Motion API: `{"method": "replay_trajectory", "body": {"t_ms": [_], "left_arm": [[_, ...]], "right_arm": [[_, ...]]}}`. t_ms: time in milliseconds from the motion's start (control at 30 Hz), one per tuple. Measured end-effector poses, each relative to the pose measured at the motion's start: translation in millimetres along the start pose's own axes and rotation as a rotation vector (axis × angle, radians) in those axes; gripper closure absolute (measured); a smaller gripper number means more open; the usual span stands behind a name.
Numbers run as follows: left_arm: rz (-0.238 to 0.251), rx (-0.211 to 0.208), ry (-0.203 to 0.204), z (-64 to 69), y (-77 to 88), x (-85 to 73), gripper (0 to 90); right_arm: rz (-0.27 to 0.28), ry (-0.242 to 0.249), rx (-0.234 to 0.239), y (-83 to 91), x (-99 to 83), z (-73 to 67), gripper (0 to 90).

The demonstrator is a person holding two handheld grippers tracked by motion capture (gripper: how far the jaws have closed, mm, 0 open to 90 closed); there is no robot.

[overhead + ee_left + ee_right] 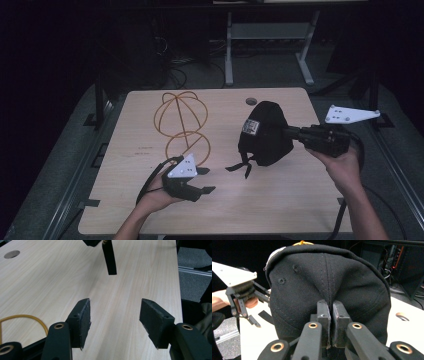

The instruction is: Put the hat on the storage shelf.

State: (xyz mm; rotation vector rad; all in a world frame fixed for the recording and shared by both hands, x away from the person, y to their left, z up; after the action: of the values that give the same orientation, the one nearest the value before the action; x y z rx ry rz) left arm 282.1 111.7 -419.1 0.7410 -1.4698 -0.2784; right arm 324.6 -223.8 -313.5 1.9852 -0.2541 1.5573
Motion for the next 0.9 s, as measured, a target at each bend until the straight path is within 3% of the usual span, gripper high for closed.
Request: {"method": "replay_trajectory", "body": {"t_ms": [400, 900], "left_arm": [[-0.006, -0.04, -0.001, 10.2, -7.0, -7.0, 40.2], [-0.018, -0.064, -0.045, 17.7, -10.3, -4.4, 39.3]], "right_arm": [[-0.01, 0.049, 0.038, -27.1, 43.0, -15.0, 86.1], [-0.046, 0.1, 0.112, -88.0, 103.7, -35.4, 86.1]]}}
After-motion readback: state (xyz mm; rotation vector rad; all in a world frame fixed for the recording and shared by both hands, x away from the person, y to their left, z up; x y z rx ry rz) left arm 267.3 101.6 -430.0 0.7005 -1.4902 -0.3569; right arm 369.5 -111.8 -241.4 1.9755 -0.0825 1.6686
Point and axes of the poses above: each handheld gripper's, and its own axes: y roughly backward along the jaws, x roughly out of its top, z roughly to its right, the point moved 4 cm from there along -y, roughly forward along the jaws, and after that the axes turned 1 degree about -y, right-handed, at the moved point
